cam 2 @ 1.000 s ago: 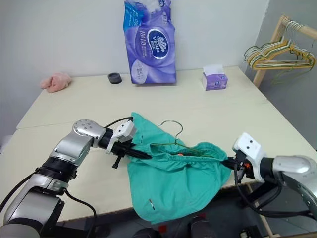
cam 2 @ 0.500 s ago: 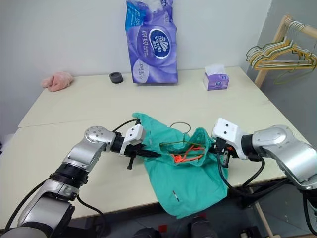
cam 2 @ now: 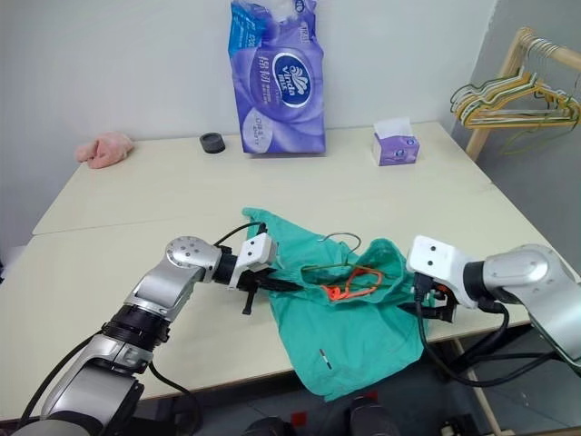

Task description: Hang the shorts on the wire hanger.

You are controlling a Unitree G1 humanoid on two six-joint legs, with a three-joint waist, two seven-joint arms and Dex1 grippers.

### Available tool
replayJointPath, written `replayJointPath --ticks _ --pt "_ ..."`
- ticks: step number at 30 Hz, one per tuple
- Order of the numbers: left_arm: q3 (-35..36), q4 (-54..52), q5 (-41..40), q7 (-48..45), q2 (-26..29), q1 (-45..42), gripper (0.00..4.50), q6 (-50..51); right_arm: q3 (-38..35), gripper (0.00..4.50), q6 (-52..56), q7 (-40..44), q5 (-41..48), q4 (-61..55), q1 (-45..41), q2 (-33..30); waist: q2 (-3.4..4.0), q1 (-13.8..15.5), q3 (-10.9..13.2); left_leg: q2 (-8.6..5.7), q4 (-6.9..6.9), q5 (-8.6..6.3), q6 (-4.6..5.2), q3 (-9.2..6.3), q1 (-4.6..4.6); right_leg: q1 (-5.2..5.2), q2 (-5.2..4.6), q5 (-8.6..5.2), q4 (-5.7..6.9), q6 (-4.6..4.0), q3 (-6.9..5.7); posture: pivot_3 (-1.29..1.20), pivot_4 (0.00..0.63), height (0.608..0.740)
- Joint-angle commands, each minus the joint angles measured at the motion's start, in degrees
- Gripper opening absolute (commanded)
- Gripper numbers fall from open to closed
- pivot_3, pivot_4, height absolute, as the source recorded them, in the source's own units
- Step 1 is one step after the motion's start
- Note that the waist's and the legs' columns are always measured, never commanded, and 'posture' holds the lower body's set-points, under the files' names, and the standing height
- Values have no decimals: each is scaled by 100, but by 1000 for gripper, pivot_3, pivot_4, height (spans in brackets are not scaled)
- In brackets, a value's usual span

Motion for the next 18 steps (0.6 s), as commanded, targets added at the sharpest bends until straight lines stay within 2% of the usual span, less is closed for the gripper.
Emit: replayJointPath --ticks 1,6,18 --pt "56 -282 -67 -94 -3 -49 0 -7 -219 4114 -22 -200 -162 -3 133 16 0 -3 0 0 0 0 0 1 0 0 0 0 0 0 1 -226 60 740" --pt "27 -380 -39 -195 34 -17 0 -3 88 4114 -301 -376 -601 662 98 208 0 -12 0 0 0 0 0 4 1 0 0 0 0 0 2 -226 60 740" --pt "57 -503 -62 -260 74 10 0 47 1341 4114 -758 325 -1127 1614 -878 1014 2 -27 -2 -1 1 0 0 4 3 1 3 0 1 0 4 -206 45 740"
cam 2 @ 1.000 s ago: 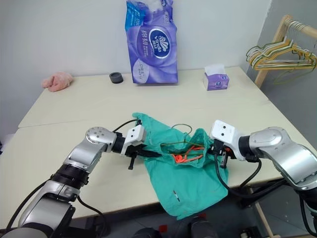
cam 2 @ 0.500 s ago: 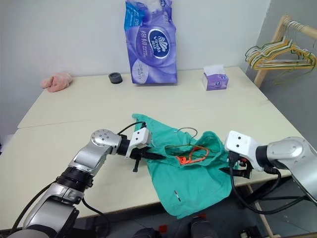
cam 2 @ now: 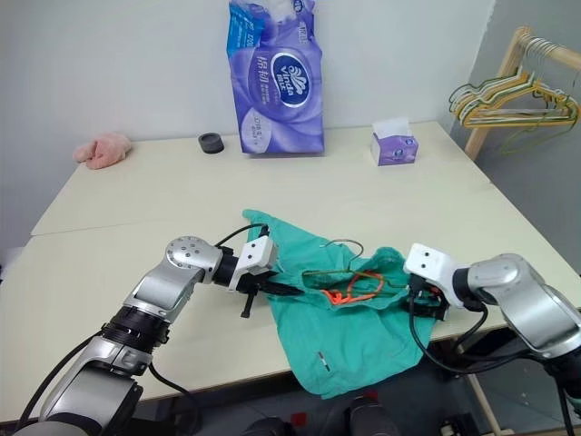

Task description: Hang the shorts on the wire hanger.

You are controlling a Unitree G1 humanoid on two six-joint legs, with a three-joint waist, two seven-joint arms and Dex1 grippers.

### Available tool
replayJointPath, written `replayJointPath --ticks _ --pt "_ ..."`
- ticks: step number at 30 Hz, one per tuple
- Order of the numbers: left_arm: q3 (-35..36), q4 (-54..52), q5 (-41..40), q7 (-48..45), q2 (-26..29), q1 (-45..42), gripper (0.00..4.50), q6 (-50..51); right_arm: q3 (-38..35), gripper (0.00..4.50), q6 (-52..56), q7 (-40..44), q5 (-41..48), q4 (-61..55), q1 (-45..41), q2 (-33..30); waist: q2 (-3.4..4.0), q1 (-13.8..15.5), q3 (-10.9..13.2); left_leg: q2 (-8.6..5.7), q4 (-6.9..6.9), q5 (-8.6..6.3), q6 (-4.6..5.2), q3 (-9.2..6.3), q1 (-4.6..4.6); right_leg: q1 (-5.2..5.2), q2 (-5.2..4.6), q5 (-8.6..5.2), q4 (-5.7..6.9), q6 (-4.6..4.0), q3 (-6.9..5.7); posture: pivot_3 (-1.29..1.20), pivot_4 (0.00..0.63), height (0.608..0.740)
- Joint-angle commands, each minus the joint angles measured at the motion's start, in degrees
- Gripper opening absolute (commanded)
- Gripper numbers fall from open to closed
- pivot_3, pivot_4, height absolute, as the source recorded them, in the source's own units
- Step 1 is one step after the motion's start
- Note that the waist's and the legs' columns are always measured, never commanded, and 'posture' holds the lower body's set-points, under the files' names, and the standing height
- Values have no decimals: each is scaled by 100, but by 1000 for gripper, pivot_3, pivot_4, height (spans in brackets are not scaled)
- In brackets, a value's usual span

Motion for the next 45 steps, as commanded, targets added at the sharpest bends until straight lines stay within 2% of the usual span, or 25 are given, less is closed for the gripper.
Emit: replayJointPath --ticks 1,4,14,15,18,25,29,34,37,44,45 --pt "83 -260 -77 -26 15 -49 0 18 215 4114 -96 251 -159 63 -304 143 1 1 -1 0 0 0 0 -1 0 0 0 0 0 0 -1 -206 45 740" --pt "108 -265 -113 -27 3 -74 0 55 314 3564 -146 302 -292 164 -388 222 1 11 -1 0 0 0 0 -3 0 0 -1 0 0 0 -3 -206 45 740" --pt "253 -195 -195 133 -148 -127 0 92 260 86 -147 644 -305 153 -467 206 1 9 -1 -2 1 0 0 -6 0 0 -3 0 1 -1 -5 -208 59 740" --pt "333 -194 -301 220 -219 -159 0 281 212 14 -126 667 -276 116 -447 194 2 7 -1 -2 1 0 0 -6 0 0 -3 0 1 -1 -5 -206 54 740" --pt "508 -181 -484 357 -323 -245 749 595 102 0 -99 720 -226 -6 -384 170 2 18 -1 -3 2 0 0 -8 -2 0 -5 0 1 -1 -8 -206 54 740" --pt "656 -39 -568 153 -103 -326 2823 629 -71 0 -93 803 -192 -178 -196 37 3 8 -2 -3 2 0 0 -9 -2 0 -5 0 2 -1 -9 -210 53 740" --pt "624 184 -555 -234 194 -448 2823 567 -219 0 -118 882 -162 -241 -56 -106 4 3 -2 -3 2 0 -1 -9 -1 0 -5 1 3 -1 -9 -214 54 740" --pt "585 917 -307 -281 302 -829 2823 251 -427 0 -148 1000 -79 -354 104 -312 3 18 -2 -7 3 0 0 -9 -2 0 -7 0 1 -1 -10 -214 54 740" --pt "571 1278 -224 -306 254 -997 2823 59 -525 0 -131 1038 -20 -433 171 -403 3 14 -2 -8 2 0 0 -9 -2 0 -8 0 1 -1 -10 -219 52 740" --pt "358 1116 -270 -727 40 -802 2823 144 -676 0 56 976 88 -654 286 -396 4 -5 -2 -7 2 0 0 -9 -2 0 -8 0 2 0 -10 -237 50 740" --pt "348 1185 -253 -721 -13 -813 2647 147 -679 0 71 963 101 -661 289 -390 3 -7 -2 -7 2 0 0 -9 -2 0 -8 0 2 0 -10 -237 50 740"
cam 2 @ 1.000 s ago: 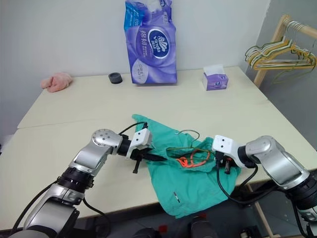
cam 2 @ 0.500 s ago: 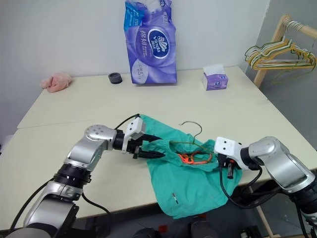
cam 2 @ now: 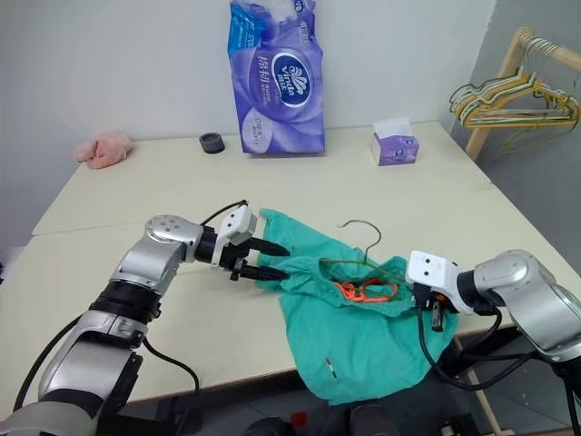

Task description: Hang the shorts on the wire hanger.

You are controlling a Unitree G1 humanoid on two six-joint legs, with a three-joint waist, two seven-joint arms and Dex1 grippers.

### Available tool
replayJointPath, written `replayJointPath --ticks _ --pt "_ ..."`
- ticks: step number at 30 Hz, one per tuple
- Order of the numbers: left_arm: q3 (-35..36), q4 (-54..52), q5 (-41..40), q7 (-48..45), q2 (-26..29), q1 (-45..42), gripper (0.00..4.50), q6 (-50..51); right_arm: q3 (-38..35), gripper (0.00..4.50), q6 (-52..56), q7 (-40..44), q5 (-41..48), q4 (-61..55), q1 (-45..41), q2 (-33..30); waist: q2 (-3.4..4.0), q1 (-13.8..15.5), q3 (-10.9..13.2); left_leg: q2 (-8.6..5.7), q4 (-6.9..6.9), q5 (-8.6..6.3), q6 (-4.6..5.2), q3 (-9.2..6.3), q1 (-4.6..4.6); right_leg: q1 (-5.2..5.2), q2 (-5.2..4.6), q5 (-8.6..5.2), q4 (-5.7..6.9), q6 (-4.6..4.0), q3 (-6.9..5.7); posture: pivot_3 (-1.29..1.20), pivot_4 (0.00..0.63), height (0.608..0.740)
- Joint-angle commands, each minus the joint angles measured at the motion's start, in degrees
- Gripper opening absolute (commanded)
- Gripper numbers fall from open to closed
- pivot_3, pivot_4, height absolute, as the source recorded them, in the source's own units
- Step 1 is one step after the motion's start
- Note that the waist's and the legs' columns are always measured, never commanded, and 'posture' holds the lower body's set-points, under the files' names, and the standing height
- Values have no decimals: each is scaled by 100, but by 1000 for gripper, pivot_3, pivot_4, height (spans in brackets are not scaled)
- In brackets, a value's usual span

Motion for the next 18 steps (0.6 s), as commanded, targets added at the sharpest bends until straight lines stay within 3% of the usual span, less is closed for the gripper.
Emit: replayJointPath --ticks 1,9,18 --pt "-18 -35 9 -69 -104 -32 2421 26 -239 0 46 -45 89 -170 -21 -34 0 -2 0 0 0 0 0 0 0 0 0 0 0 0 0 -237 50 740" --pt "53 495 206 9 -193 -130 75 -284 -292 0 91 -83 166 -252 54 -81 0 -12 0 0 0 0 0 -1 0 0 0 0 0 0 -1 -237 50 740" --pt "236 927 267 232 -211 -260 12 -560 -436 0 90 -46 255 -354 271 -193 -1 -6 0 0 0 0 0 0 -1 0 -1 0 0 0 -1 -237 59 740"
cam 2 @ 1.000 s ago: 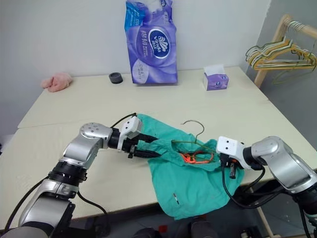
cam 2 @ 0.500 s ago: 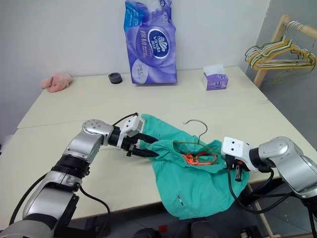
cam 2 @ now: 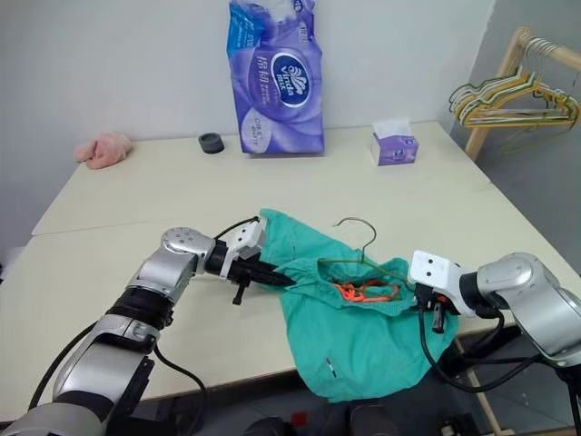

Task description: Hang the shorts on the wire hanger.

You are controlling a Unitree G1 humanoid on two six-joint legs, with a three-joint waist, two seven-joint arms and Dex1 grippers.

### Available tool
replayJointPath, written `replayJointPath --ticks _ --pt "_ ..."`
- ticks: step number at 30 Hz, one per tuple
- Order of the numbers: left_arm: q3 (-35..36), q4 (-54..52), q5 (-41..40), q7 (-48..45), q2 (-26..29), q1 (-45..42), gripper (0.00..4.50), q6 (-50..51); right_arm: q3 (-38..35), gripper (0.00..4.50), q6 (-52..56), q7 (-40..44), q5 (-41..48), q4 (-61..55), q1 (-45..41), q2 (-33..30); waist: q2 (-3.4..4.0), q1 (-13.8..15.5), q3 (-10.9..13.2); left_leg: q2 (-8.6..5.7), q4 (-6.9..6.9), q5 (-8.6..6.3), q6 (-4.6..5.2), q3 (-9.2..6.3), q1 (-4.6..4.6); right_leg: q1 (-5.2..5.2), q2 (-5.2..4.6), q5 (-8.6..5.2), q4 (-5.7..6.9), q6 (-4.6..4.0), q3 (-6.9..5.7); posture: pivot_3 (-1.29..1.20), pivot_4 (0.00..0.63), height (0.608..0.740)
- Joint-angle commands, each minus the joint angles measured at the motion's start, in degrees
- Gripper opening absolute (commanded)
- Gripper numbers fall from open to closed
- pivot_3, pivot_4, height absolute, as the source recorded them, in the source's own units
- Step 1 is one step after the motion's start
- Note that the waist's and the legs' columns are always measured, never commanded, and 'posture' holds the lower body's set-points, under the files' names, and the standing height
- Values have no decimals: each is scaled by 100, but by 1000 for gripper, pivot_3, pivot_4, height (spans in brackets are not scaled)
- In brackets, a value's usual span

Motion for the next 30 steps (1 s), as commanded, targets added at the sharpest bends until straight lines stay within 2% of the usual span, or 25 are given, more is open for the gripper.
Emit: replayJointPath --ticks 1,10,17,20,25,30 --pt "330 299 72 385 119 -286 12 -153 -260 0 -7 91 136 -216 123 -184 0 4 0 0 0 0 0 0 0 0 0 0 0 0 0 -237 59 740" --pt "478 413 -52 449 148 -440 12 -32 -402 0 -95 81 242 -408 581 -322 0 4 0 0 0 0 0 1 0 0 1 0 0 1 0 -236 58 740" --pt "227 -811 -308 -43 251 31 12 884 -306 0 -103 -62 269 -383 419 -144 0 -6 0 0 -1 0 0 0 0 0 1 -1 1 1 0 -229 58 740" --pt "310 -1028 -365 123 217 70 781 1127 -288 0 -111 -83 259 -371 377 -102 -1 6 1 0 0 0 0 0 0 1 1 -1 1 1 1 -229 58 740" --pt "273 -925 -132 158 373 99 2248 618 -308 0 -146 -77 250 -305 345 -118 -1 11 0 0 1 0 0 0 0 1 0 -1 0 1 1 -227 56 740" --pt "103 -739 48 -202 672 129 2248 341 -397 0 -156 -73 263 -278 384 -172 0 5 0 0 -1 0 0 0 1 0 0 -1 0 1 0 -232 55 740"
